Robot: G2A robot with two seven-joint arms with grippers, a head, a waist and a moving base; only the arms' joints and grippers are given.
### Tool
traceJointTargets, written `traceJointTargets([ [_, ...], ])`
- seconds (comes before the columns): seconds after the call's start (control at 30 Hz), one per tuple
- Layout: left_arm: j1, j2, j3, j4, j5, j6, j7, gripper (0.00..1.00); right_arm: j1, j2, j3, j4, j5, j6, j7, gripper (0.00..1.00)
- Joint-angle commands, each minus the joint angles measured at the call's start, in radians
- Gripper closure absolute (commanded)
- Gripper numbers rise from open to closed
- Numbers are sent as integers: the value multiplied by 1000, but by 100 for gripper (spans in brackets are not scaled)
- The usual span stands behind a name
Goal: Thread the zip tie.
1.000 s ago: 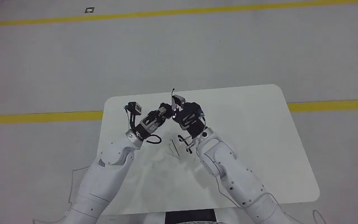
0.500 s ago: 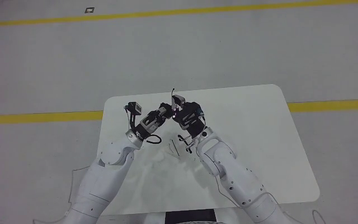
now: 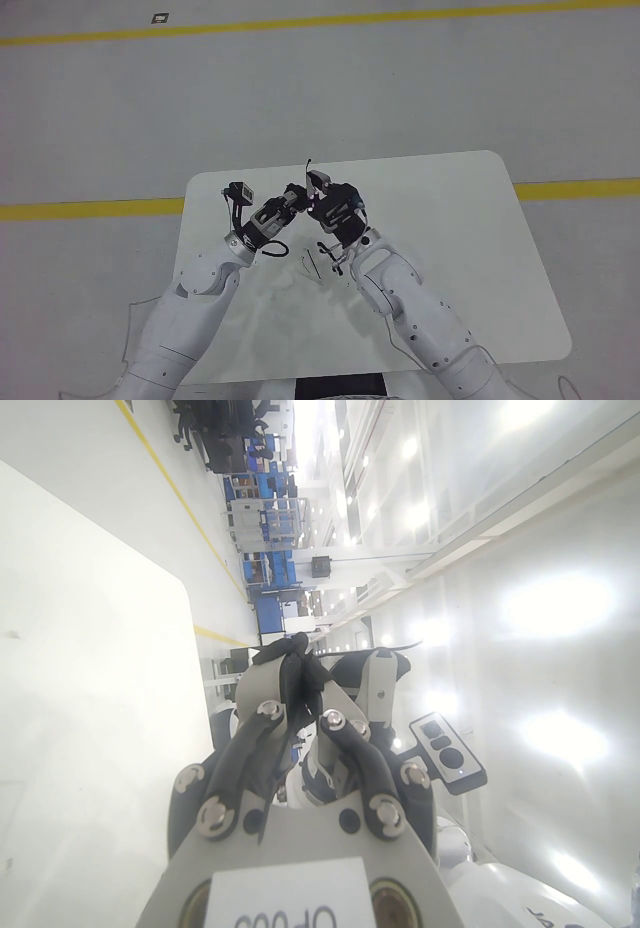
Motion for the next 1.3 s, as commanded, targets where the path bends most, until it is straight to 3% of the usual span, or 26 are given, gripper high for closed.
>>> traceJointTargets([
  [0.0, 0, 0, 0, 0, 0, 0, 0, 100, 0, -1, 0, 1, -1, 1, 2, 100],
  [0.83, 0, 0, 0, 0, 0, 0, 0, 100, -9, -3, 2, -2, 17, -37, 15, 100],
  [1.27, 0, 0, 0, 0, 0, 0, 0, 100, -12, -6, 12, 0, 3, 12, 30, 100],
])
